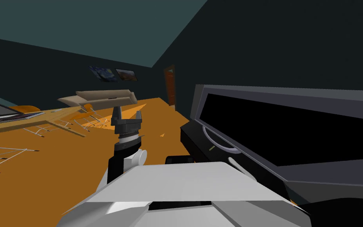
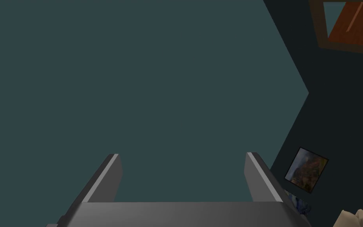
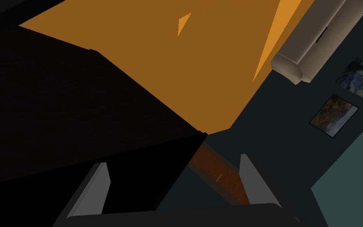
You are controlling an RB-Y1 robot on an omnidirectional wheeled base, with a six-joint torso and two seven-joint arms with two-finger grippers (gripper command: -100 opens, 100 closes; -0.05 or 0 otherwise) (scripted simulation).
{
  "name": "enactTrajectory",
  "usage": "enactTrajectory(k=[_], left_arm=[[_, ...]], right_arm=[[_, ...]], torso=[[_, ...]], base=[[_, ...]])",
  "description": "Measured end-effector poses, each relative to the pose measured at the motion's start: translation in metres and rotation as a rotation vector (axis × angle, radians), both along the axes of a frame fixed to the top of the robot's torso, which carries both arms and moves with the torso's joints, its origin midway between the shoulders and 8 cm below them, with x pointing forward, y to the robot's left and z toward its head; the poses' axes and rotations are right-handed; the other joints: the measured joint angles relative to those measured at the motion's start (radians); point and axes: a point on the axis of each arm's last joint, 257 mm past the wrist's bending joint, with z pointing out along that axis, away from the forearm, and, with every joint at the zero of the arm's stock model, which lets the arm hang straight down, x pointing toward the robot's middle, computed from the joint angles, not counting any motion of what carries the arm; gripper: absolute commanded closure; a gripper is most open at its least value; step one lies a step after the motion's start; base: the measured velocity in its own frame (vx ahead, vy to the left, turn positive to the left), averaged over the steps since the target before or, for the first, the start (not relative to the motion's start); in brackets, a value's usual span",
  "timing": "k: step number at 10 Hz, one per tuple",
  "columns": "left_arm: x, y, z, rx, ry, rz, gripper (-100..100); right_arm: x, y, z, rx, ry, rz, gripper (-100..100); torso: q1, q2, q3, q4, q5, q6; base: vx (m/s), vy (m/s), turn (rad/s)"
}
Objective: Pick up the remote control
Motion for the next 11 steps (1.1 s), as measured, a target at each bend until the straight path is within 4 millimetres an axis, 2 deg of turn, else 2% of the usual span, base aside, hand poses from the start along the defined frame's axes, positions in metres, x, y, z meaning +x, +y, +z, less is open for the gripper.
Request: enactTrajectory(k=[2, 4, 5, 7, 9, 11], left_arm=[[0.000, 0.000, 0.000, 0.000, 0.000, 0.000, 0], [0.000, 0.000, 0.000, 0.000, 0.000, 0.000, 0], [0.000, 0.000, 0.000, 0.000, 0.000, 0.000, 0], [0.000, 0.000, 0.000, 0.000, 0.000, 0.000, 0], [0.000, 0.000, 0.000, 0.000, 0.000, 0.000, 0], [0.000, 0.000, 0.000, 0.000, 0.000, 0.000, 0]], right_arm=[[-0.015, -0.015, -0.014, -0.040, 0.036, 0.007, -100], [-0.038, -0.041, -0.030, -0.104, 0.090, 0.029, -100], [-0.058, -0.054, -0.035, -0.142, 0.123, 0.048, -100], [-0.068, -0.066, -0.044, -0.183, 0.153, 0.057, -100], [-0.083, -0.085, -0.051, -0.222, 0.188, 0.070, -100], [-0.107, -0.112, -0.058, -0.283, 0.234, 0.094, -100]], torso=[[0.001, 0.000, 0.000, 0.000, 0.000, 0.001], [-0.001, 0.000, 0.000, 0.000, 0.000, 0.001], [-0.001, 0.002, 0.001, 0.000, 0.000, 0.000], [0.001, 0.000, 0.000, 0.000, 0.000, 0.002], [0.002, 0.000, 0.000, 0.000, 0.000, 0.000], [-0.001, 0.002, 0.001, 0.001, 0.000, 0.000]], base=[[-0.017, -0.025, 0.167], [-0.031, -0.056, 0.316], [-0.047, -0.056, 0.258], [-0.009, -0.011, -0.028], [-0.039, -0.020, 0.275], [-0.068, -0.053, 0.276]])
